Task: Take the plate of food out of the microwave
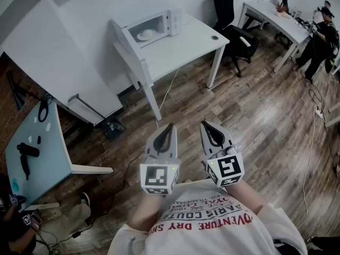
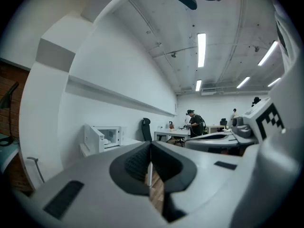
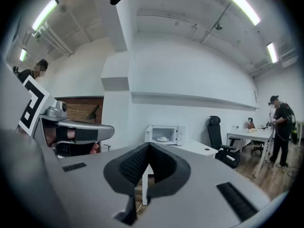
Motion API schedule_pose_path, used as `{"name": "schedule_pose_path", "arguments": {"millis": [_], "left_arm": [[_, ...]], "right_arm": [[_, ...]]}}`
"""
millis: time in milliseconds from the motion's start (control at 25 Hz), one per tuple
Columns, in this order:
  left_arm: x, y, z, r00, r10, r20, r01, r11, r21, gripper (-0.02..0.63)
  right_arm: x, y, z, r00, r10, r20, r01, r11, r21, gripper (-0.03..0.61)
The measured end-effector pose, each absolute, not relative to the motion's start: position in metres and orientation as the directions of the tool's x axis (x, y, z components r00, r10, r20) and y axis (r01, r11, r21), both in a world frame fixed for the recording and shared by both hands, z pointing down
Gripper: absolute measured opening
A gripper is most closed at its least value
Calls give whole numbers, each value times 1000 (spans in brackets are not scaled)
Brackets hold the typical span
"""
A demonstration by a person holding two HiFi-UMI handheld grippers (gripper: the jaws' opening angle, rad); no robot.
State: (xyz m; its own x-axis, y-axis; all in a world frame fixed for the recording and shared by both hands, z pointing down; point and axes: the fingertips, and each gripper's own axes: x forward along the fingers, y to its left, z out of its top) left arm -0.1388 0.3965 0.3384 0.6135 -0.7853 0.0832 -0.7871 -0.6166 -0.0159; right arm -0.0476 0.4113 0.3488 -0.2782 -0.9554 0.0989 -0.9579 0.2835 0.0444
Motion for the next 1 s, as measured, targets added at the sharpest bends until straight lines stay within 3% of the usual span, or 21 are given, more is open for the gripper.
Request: {"name": "schedule_pose_path", "arguments": {"millis": [1000], "left_arm": [[-102, 370, 365, 606, -785, 130, -793, -609, 16, 8]], "right_arm": [[-13, 385, 373, -312, -941, 127, -950, 313, -18, 3]]}}
